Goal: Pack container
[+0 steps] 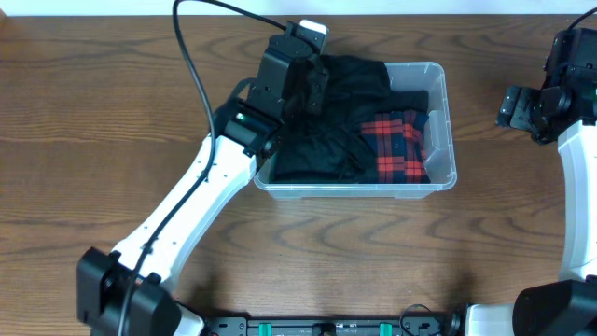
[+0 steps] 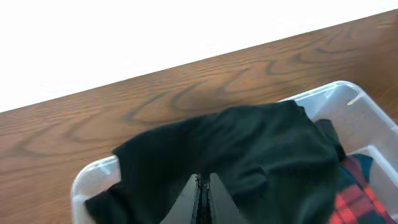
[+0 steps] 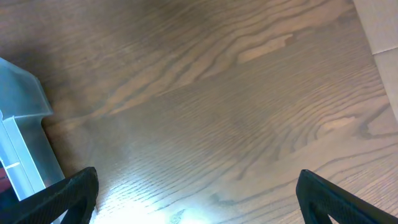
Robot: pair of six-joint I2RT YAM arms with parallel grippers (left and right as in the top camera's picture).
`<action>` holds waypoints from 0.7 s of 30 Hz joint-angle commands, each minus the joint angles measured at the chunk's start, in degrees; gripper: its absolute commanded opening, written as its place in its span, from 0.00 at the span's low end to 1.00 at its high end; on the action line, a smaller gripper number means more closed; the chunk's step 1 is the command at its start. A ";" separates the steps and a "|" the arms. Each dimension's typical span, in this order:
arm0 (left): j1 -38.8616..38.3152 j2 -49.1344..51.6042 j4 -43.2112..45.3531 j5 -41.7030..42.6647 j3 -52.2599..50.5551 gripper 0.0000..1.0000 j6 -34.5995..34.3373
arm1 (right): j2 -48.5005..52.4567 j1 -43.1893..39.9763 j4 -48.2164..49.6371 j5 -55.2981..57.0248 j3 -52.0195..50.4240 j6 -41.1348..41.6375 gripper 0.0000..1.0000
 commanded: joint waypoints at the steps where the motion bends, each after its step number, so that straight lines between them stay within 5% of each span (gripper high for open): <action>1: 0.09 4.83 1.88 -0.13 -0.09 0.06 -0.11 | -0.52 -0.37 0.00 0.61 -0.22 0.02 0.99; 9: 0.15 17.31 10.25 -1.16 -0.09 0.06 -0.09 | -0.52 -0.37 0.00 0.61 -0.22 0.02 0.99; 21: -0.22 25.81 7.10 -1.16 -0.07 0.06 -0.09 | -0.52 -0.37 0.00 0.61 -0.22 0.02 0.99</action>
